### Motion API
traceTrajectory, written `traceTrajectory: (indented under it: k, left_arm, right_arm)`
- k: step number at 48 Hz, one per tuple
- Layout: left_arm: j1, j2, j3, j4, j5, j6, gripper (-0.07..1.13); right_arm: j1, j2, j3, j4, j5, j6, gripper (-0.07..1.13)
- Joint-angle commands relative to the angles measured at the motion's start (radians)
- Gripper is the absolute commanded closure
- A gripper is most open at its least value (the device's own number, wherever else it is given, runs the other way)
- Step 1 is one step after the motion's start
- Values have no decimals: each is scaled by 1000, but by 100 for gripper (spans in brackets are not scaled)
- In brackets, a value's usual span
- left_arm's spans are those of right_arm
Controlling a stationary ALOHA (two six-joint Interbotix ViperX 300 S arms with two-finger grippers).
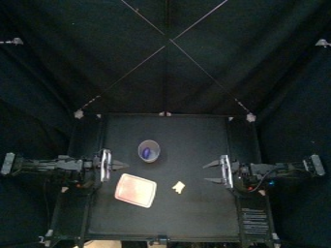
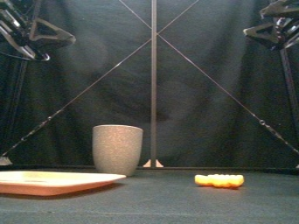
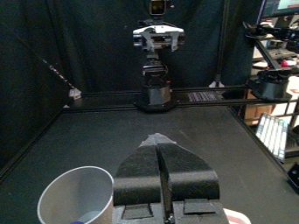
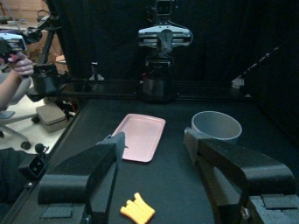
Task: Pick the eggplant then place it in the grey bowl
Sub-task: Drop eggplant in the grey bowl and return to neutral
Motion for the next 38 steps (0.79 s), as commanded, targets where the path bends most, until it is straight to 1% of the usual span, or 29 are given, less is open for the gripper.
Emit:
traceTrajectory:
  k: [1, 38]
  left_arm:
    - [3, 3, -14, 3, -5, 0, 109]
    - [5, 5, -12, 6, -5, 2, 109]
  right_arm:
    - [-8, 8, -20, 2, -5, -2, 14]
    - [-23, 6, -12, 5, 17, 0, 14]
